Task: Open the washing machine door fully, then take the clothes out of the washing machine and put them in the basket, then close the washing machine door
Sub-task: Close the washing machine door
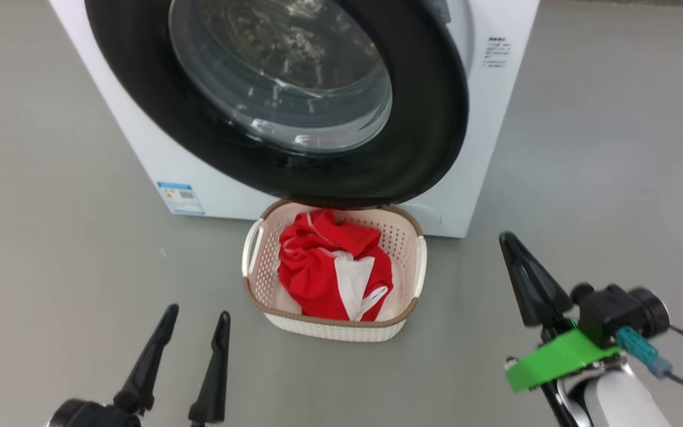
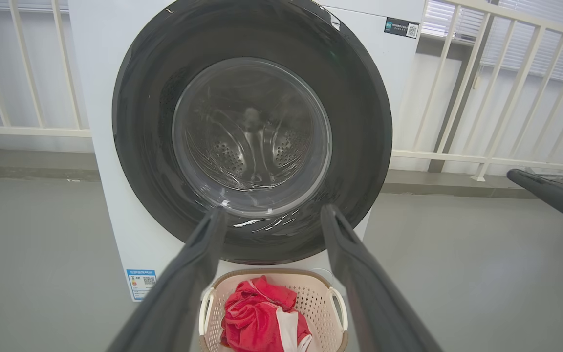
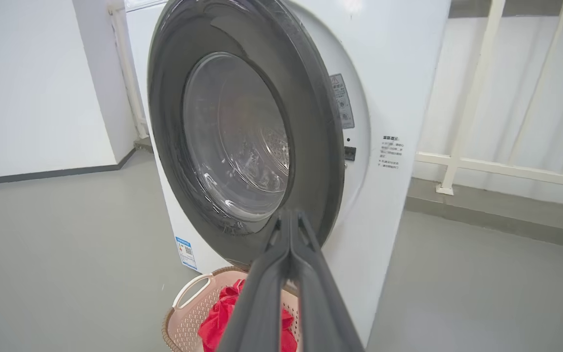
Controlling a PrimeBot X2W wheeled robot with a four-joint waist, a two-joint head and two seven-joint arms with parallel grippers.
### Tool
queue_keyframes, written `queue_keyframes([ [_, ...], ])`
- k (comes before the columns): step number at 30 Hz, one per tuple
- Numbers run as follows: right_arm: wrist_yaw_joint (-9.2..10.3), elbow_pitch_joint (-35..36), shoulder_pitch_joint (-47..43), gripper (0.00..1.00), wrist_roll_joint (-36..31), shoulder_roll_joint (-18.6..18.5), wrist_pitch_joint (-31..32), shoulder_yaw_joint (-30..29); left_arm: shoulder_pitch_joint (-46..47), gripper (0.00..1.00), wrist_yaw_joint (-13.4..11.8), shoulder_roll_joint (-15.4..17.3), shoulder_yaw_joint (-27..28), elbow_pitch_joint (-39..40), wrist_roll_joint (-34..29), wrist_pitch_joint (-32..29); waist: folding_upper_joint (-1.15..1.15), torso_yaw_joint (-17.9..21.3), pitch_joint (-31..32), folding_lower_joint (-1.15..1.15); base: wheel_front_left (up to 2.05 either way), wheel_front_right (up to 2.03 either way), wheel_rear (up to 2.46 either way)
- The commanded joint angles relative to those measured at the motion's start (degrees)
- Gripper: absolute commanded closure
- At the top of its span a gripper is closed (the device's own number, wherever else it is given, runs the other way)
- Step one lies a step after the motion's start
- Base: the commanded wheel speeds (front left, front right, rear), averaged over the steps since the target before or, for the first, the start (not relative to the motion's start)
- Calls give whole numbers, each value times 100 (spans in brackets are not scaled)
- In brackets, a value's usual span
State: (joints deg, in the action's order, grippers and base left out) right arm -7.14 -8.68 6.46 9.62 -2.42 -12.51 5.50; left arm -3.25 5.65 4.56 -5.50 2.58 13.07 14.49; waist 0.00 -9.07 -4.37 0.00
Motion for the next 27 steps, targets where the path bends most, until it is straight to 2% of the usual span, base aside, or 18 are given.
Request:
queue_keyframes([
  [1,-35,79,338,100,-78,-45,1,185,270,0,35,19,160,166,-70,51,0,-219,-237,0,0,0,0],
  [16,-35,-1024,2158,100,-470,-45,12,434,757,0,129,-102,3,139,-48,51,0,-677,-848,0,0,0,0],
  [27,-35,-1928,3461,100,-868,-50,-137,148,962,0,159,-148,-24,157,-22,51,0,-917,-1309,0,0,0,0],
])
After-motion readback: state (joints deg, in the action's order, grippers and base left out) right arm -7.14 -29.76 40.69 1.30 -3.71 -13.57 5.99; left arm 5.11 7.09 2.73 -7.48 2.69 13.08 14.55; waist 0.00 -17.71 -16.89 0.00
